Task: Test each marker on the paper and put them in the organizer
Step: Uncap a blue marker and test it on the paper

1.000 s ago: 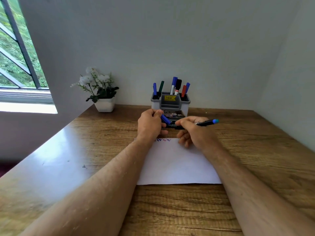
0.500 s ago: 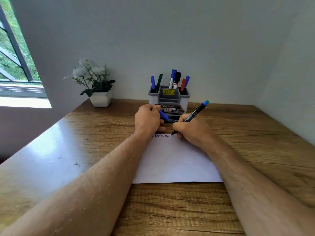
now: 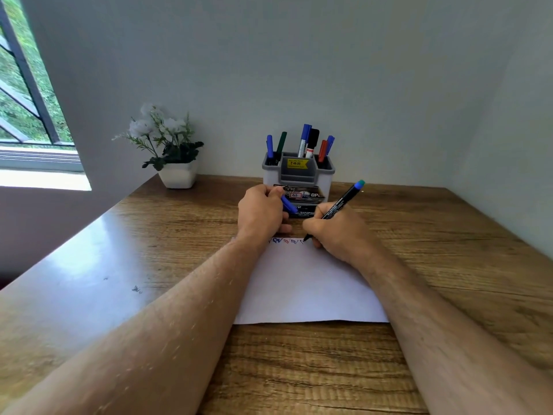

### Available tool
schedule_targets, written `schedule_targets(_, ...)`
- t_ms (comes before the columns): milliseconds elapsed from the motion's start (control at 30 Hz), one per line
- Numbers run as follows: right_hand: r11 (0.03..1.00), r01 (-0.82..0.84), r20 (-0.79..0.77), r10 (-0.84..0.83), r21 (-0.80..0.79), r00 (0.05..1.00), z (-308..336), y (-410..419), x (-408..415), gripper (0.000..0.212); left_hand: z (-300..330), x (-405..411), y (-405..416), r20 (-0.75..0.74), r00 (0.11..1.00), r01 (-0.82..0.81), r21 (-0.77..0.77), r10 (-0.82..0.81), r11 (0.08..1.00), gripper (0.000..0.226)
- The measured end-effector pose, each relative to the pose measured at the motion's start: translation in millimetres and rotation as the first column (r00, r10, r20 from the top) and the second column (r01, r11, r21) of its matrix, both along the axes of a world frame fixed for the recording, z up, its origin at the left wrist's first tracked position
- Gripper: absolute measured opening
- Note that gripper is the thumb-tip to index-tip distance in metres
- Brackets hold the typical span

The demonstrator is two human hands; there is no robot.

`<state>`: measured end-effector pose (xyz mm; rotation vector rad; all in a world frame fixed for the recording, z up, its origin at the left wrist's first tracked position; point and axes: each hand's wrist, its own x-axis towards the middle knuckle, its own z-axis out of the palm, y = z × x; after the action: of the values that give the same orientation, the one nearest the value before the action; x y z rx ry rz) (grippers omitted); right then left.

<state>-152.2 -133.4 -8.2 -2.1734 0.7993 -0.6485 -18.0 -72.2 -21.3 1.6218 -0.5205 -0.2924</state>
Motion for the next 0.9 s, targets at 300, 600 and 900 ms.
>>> schedule_targets(300,0.999,-0.04,-0.002,0.04,0.002,0.999,0.0,0.9,-1.4,0.018,1.1,-1.0,0.6,0.008,1.0,0.004,0.005,-0.004,1.0,0.018)
schedule_targets(600,1.0,0.016,0.026,-0.015,-0.008,1.0,-1.7,-0.9,0.1,0.018,1.7,-1.5,1.1,-0.002,1.0,0.005,0.002,-0.005,1.0,0.018)
schedule_targets(900,1.0,0.024,0.075,-0.022,-0.016,0.997,-5.6,-2.2,1.7,0.022,2.4,-0.9,0.9,-0.04,0.999,0.023,-0.004,-0.023,1.0,0.021)
